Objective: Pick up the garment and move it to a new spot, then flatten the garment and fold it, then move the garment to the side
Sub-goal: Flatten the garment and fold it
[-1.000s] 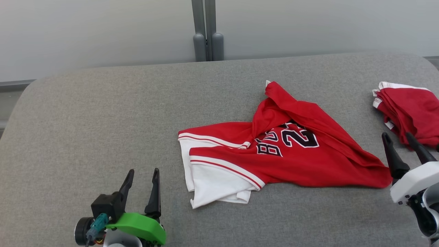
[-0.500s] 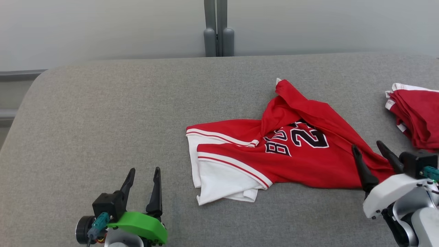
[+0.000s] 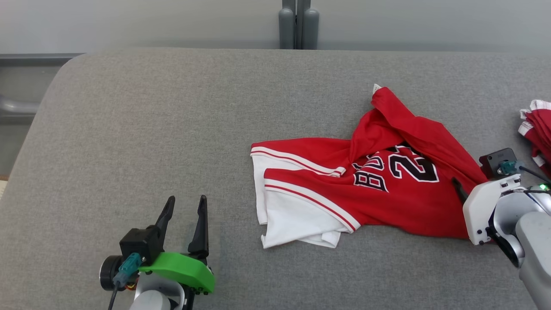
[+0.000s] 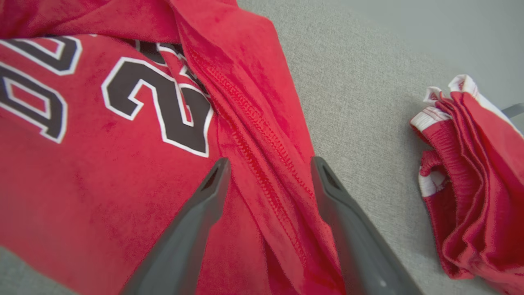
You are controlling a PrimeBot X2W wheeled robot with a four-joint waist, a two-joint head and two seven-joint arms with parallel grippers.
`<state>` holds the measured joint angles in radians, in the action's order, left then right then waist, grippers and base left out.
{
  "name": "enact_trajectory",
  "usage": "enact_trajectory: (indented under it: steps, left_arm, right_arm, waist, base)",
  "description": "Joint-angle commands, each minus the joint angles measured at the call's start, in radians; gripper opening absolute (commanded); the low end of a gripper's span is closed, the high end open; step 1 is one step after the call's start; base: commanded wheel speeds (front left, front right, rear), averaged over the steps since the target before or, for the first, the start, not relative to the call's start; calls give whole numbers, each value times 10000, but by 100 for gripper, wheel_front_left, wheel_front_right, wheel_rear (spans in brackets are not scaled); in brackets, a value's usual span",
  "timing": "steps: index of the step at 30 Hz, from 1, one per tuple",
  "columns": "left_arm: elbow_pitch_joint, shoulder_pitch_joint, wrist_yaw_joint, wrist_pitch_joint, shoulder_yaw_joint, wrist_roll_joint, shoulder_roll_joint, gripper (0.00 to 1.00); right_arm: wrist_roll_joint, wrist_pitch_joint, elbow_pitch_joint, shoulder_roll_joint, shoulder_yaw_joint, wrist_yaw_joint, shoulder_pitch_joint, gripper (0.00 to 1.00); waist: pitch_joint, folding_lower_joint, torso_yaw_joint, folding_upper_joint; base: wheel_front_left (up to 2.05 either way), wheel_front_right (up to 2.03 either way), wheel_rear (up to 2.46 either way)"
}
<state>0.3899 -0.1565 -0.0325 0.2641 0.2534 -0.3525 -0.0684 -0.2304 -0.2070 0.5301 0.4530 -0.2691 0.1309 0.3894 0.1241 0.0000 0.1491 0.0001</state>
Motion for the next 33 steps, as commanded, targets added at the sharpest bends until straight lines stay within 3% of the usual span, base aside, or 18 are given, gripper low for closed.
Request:
enact_trajectory:
  steps: [1, 9, 15, 16, 17, 18, 19, 21, 23, 24, 26, 28, 33]
  left_arm:
    - [-1, -183, -25, -1, -39, 16, 16, 100]
    - [-53, -232, -47, -1, -89, 106, 52, 100]
    - [-30, -255, -37, -1, -107, 168, 74, 100]
    - [-23, -254, -33, -1, -105, 180, 80, 100]
    - [-19, -261, -29, -1, -102, 188, 85, 100]
    - [-15, -276, -29, -1, -101, 190, 85, 100]
    - [-7, -306, -35, -1, -100, 189, 85, 100]
    - [3, -347, -51, -1, -106, 195, 92, 100]
    - [-5, -361, -64, -1, -119, 205, 97, 100]
    - [-13, -368, -70, -1, -123, 207, 99, 100]
    - [-21, -376, -83, -1, -121, 212, 102, 100]
    - [-43, -393, -86, -1, -139, 228, 105, 100]
    - [-99, -485, -102, -1, -145, 257, 111, 100]
  right_arm:
    - [128, -25, 228, 76, -65, -3, 250, 100]
    - [120, 311, 1367, 46, -122, -3, 1077, 100]
    - [-195, 685, 1549, 1, -750, -3, 1464, 100]
    - [-271, 686, 1576, 10, -884, -3, 1500, 92]
    - [-361, 703, 1617, 44, -1014, -3, 1551, 60]
    - [-399, 720, 1656, 85, -1108, -3, 1598, 50]
    - [-462, 767, 1707, 116, -1219, -3, 1665, 50]
    - [-532, 852, 1800, 130, -1353, -3, 1767, 67]
    - [-606, 916, 1929, 154, -1459, -3, 1873, 66]
    - [-632, 948, 1987, 175, -1485, -3, 1929, 50]
    - [-659, 1038, 2130, 230, -1427, -3, 2085, 39]
    - [-684, 1146, 2273, 237, -1299, -3, 2240, 0]
    - [-1010, 1401, 2571, 236, -779, -3, 2698, 0]
  waist:
    - [153, 0, 217, -1]
    - [355, 0, 401, -1]
    - [475, 0, 410, -1]
    - [482, 0, 402, -1]
    - [492, 0, 395, -1]
    - [502, 0, 391, -1]
    - [517, 0, 388, -1]
    - [532, 0, 378, -1]
    - [551, 0, 365, -1]
    - [565, 0, 360, -1]
    - [592, 0, 355, -1]
    - [651, 0, 344, -1]
    - [956, 0, 319, -1]
  base:
    - [0, 0, 0]
    - [0, 0, 0]
    - [0, 0, 0]
    - [0, 0, 0]
    - [0, 0, 0]
    - [0, 0, 0]
    - [0, 0, 0]
    - [0, 0, 0]
    - [0, 0, 0]
    - [0, 0, 0]
    - [0, 0, 0]
    - [0, 0, 0]
    - [0, 0, 0]
